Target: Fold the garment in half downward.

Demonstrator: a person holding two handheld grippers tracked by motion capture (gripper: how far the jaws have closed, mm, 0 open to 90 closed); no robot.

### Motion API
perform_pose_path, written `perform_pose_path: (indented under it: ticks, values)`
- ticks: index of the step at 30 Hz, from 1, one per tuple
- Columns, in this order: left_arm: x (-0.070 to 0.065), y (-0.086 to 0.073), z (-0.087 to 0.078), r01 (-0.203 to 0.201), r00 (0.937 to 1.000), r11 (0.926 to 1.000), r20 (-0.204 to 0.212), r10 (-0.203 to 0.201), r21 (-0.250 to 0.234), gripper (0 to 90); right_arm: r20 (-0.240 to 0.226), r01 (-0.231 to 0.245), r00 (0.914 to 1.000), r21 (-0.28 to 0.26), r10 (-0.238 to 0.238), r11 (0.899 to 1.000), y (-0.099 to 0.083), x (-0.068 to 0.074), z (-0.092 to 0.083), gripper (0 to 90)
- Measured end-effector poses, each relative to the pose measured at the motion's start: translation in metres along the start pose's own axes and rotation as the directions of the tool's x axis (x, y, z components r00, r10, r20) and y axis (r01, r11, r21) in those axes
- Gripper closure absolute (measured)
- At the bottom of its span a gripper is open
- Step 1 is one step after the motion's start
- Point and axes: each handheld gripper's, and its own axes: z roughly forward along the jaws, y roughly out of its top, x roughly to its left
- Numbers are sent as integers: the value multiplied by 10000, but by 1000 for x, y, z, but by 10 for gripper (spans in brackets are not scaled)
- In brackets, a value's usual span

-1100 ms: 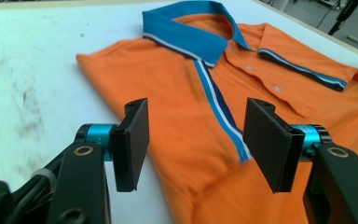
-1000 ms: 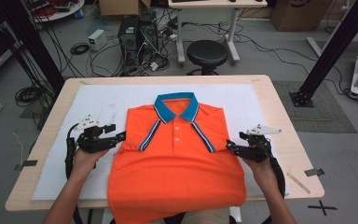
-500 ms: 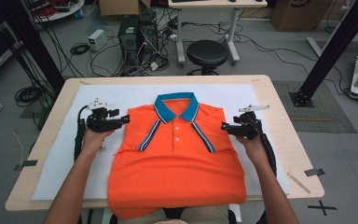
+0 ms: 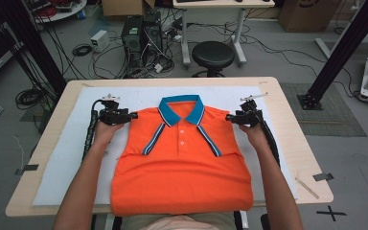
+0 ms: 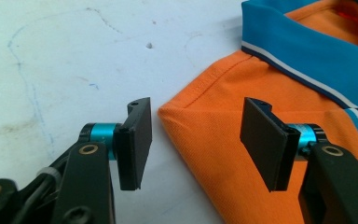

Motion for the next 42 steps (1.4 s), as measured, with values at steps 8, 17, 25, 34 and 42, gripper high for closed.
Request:
perform_pose_path:
  ticks: [8,17,25,34,42]
  values:
    - [-2,-4,9,-170,9994,9990,-286,181,402,613,-94,42,9999,603,-36,9982,6,-1,23,599]
    - [-9,-3,8,-209,9990,9996,-398,216,183,854,15,1088,9940,594,-1091,9923,8,9,25,866]
    - [0,9,-4,659,9960,9873,-504,-738,-1447,858,737,553,9960,-695,-501,9961,17,1,17,876]
    - [-8,13,-25,479,9988,9805,125,-463,-1906,857,570,809,9956,-1199,-745,9895,19,9,-4,874]
    - [-19,5,-53,326,9968,9692,781,-138,-2440,857,233,1166,9932,-1741,-1143,9778,5,18,-37,874]
